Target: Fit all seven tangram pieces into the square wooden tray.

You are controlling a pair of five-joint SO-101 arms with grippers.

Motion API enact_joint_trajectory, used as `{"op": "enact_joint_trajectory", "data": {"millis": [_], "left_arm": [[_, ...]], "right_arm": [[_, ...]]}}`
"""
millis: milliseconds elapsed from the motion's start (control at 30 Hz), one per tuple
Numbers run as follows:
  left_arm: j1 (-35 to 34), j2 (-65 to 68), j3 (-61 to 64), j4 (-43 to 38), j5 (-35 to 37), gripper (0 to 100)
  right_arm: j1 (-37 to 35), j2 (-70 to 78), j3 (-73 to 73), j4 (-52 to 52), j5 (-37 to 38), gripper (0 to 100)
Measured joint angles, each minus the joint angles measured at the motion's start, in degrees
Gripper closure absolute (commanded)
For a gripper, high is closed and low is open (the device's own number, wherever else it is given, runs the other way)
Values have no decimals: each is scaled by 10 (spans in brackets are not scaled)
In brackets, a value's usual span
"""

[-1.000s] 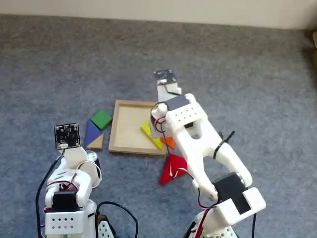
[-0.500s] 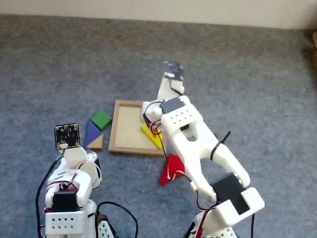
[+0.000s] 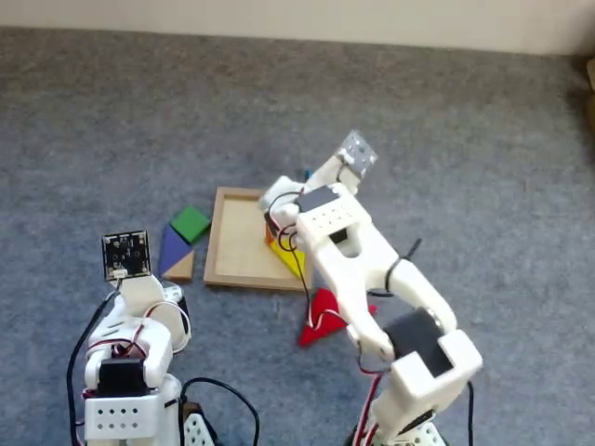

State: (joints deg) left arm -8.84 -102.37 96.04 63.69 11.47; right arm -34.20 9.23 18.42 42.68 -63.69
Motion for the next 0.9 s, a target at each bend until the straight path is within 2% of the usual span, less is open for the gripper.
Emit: {"op": "enact_joint_trajectory", "data": {"millis": [100, 500, 700, 900], "left_arm": [[0, 0, 0, 0, 0, 995], [0, 0, 0, 0, 0, 995], [0, 0, 0, 0, 0, 995], [0, 0, 0, 0, 0, 995]], "right_arm": [[-1, 19, -6, -1, -1, 803], [-4, 20, -16, -4, 2, 800], [-4, -15, -14, 47, 40, 800], [-14, -45, -14, 57, 101, 810]]}}
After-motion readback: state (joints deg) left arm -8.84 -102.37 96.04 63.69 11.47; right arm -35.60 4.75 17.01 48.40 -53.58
